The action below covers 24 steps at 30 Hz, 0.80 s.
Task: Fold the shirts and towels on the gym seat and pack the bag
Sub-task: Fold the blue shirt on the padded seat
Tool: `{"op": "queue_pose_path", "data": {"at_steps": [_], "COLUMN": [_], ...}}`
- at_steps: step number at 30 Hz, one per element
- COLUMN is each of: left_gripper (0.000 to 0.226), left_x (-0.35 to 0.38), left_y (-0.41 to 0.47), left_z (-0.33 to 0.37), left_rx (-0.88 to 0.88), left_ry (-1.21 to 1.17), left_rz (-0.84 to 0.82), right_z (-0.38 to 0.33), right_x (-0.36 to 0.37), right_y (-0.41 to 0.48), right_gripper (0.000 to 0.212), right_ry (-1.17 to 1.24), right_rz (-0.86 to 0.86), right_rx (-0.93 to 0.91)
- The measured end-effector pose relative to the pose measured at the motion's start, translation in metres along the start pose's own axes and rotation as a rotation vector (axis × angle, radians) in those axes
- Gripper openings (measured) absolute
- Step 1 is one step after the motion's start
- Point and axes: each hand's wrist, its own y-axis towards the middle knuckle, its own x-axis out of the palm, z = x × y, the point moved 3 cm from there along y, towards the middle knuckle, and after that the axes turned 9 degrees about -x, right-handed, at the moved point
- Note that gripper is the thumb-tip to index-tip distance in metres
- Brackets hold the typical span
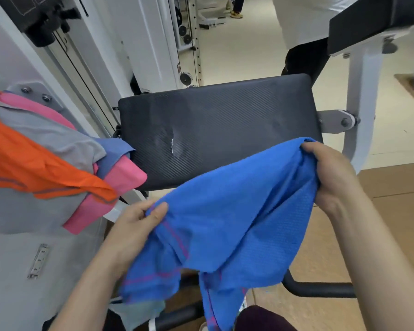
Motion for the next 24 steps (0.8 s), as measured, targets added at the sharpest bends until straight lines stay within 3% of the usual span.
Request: {"op": "queue_pose_path", "data": {"at_steps": [2, 5, 8, 12, 15, 17, 18, 21, 22, 24], "left_gripper": [0.02, 0.027, 0.022, 0.015, 0.018, 0.014, 0.012, 0.032, 0.04, 0.037], "left_x": [-0.01, -0.01, -0.001, 0.035, 0.078, 0.103, 0.109, 0.104, 0.097, 0.082], "left_y": [0.015, 0.039, 0.075, 0.123, 0.146, 0.156, 0.159, 0.169, 0.172, 0.178], "left_z": [0.023, 0.061, 0.09, 0.121, 0.135, 0.139, 0.141, 0.141, 0.136, 0.116], "left_rx": [0.138, 0.309, 0.408, 0.444, 0.442, 0.44, 0.445, 0.354, 0.261, 0.055], "left_ry": [-0.032, 0.187, 0.256, 0.34, 0.511, 0.573, 0.57, 0.511, 0.516, 0.705], "left_rz": [0.176, 0.367, 0.454, 0.342, 0.152, 0.047, 0.023, 0.044, 0.032, -0.056], "right_z": [0.009, 0.022, 0.034, 0.039, 0.029, 0.022, 0.021, 0.019, 0.018, 0.013], "right_x": [-0.004, -0.007, -0.012, -0.005, 0.032, 0.065, 0.078, 0.103, 0.104, 0.103], "right_y": [0.013, 0.035, 0.071, 0.104, 0.106, 0.101, 0.101, 0.117, 0.126, 0.14], "right_gripper": [0.027, 0.027, 0.022, 0.019, 0.043, 0.062, 0.062, 0.018, 0.015, 0.04], "right_ry": [-0.084, -0.254, -0.452, -0.738, -0.569, -0.453, -0.435, -0.508, -0.528, -0.466], "right_rz": [-0.001, 0.024, 0.06, -0.012, -0.417, -0.747, -0.844, -0.827, -0.782, -0.74], "right_rx": [-0.057, -0.113, -0.15, -0.255, -0.351, -0.313, -0.294, -0.386, -0.413, -0.387]}}
